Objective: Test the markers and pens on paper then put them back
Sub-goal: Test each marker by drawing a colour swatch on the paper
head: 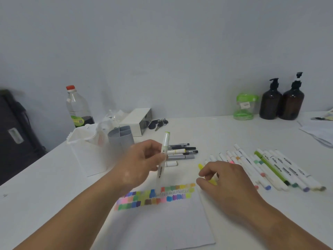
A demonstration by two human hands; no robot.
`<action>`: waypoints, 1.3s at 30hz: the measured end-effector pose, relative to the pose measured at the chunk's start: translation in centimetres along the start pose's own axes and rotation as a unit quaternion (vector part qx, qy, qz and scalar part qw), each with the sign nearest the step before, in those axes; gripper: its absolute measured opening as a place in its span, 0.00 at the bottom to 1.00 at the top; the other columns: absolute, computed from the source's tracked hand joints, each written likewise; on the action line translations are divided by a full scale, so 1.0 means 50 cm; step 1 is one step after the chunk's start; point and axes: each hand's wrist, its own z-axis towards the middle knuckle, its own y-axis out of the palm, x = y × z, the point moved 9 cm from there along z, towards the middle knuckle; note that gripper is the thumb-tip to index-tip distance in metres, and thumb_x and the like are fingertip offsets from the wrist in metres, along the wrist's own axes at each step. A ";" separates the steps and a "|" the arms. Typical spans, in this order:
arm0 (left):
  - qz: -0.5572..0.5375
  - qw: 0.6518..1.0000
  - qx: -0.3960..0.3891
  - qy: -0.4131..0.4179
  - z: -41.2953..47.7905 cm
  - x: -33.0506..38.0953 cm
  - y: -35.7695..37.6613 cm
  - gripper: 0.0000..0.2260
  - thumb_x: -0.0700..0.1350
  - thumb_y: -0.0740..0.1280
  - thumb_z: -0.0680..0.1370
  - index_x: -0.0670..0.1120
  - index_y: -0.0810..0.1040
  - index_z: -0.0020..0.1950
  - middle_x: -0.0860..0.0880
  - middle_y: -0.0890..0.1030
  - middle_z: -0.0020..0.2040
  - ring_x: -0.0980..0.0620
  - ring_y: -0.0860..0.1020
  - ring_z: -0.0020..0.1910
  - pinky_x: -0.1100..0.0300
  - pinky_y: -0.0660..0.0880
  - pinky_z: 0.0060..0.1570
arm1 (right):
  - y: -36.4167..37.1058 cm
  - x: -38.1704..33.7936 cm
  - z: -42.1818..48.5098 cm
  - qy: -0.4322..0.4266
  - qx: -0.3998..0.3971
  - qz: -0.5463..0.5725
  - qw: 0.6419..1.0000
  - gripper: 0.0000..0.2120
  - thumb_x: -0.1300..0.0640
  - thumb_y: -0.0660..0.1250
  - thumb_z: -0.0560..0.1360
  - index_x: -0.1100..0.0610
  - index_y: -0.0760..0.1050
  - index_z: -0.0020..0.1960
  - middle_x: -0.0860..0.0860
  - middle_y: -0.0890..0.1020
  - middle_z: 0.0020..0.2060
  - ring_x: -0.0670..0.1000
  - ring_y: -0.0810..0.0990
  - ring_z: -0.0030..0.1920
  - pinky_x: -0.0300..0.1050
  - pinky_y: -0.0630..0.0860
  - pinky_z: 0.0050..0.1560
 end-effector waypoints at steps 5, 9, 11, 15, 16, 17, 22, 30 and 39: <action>-0.320 0.945 -0.035 -0.061 -0.011 -0.026 0.071 0.13 0.32 0.71 0.75 0.44 0.81 0.58 0.37 0.84 0.52 0.40 0.84 0.52 0.56 0.81 0.47 | 0.023 -0.022 -0.010 -0.038 -0.061 0.042 0.997 0.10 0.36 0.69 0.74 0.36 0.79 0.54 0.29 0.82 0.46 0.31 0.74 0.43 0.31 0.67 0.39; -0.419 0.904 -0.063 -0.058 -0.010 -0.047 0.099 0.11 0.32 0.74 0.69 0.41 0.82 0.49 0.33 0.83 0.53 0.39 0.84 0.52 0.56 0.82 0.47 | 0.031 -0.025 -0.008 -0.046 -0.079 0.063 0.994 0.10 0.41 0.72 0.76 0.34 0.76 0.56 0.37 0.85 0.41 0.41 0.76 0.36 0.35 0.70 0.36; -0.410 0.907 -0.076 -0.053 -0.011 -0.062 0.101 0.11 0.31 0.74 0.69 0.42 0.82 0.48 0.33 0.83 0.52 0.39 0.84 0.52 0.55 0.82 0.48 | 0.022 -0.017 -0.002 -0.030 -0.060 0.125 0.990 0.07 0.47 0.73 0.76 0.37 0.78 0.53 0.43 0.85 0.37 0.41 0.73 0.30 0.34 0.69 0.33; -0.305 0.949 -0.075 -0.034 -0.011 -0.075 0.067 0.15 0.32 0.73 0.67 0.46 0.83 0.51 0.39 0.85 0.50 0.42 0.84 0.52 0.54 0.80 0.51 | 0.006 0.007 0.009 0.020 -0.028 0.222 0.974 0.06 0.54 0.74 0.75 0.41 0.84 0.46 0.46 0.86 0.35 0.39 0.70 0.26 0.31 0.67 0.28; -0.258 0.963 -0.075 -0.022 -0.014 -0.072 0.058 0.15 0.34 0.73 0.68 0.48 0.83 0.52 0.42 0.85 0.49 0.44 0.84 0.51 0.54 0.79 0.52 | 0.008 0.008 0.010 0.027 -0.032 0.243 0.969 0.07 0.55 0.75 0.75 0.41 0.84 0.45 0.47 0.86 0.35 0.39 0.70 0.25 0.30 0.66 0.27; -0.182 0.981 -0.069 -0.005 -0.017 -0.067 0.050 0.14 0.37 0.74 0.69 0.51 0.83 0.52 0.46 0.86 0.49 0.47 0.84 0.50 0.53 0.80 0.51 | 0.009 0.009 0.011 0.034 -0.033 0.260 0.964 0.07 0.55 0.76 0.74 0.42 0.85 0.44 0.47 0.86 0.35 0.40 0.69 0.25 0.30 0.64 0.26; 0.089 0.990 -0.077 0.074 -0.040 -0.037 0.072 0.05 0.53 0.67 0.81 0.59 0.81 0.55 0.57 0.81 0.44 0.52 0.80 0.39 0.57 0.82 0.33 | 0.018 0.016 0.015 0.063 -0.025 0.337 0.939 0.12 0.53 0.74 0.64 0.48 0.87 0.47 0.53 0.83 0.32 0.46 0.67 0.26 0.34 0.64 0.25; 0.190 0.963 -0.106 0.161 -0.057 0.000 0.117 0.13 0.57 0.55 0.83 0.55 0.77 0.54 0.51 0.78 0.40 0.52 0.74 0.41 0.60 0.71 0.40 | 0.055 -0.032 0.002 0.029 -0.094 0.454 0.885 0.10 0.55 0.76 0.66 0.53 0.83 0.47 0.58 0.82 0.36 0.51 0.73 0.30 0.41 0.69 0.27; 0.259 0.950 -0.130 0.117 -0.055 -0.035 0.134 0.30 0.70 0.69 0.70 0.61 0.71 0.69 0.59 0.74 0.40 0.67 0.73 0.42 0.73 0.67 0.39 | 0.044 0.002 -0.001 0.101 -0.004 0.464 0.880 0.05 0.55 0.70 0.67 0.52 0.76 0.34 0.54 0.73 0.26 0.51 0.70 0.27 0.42 0.68 0.24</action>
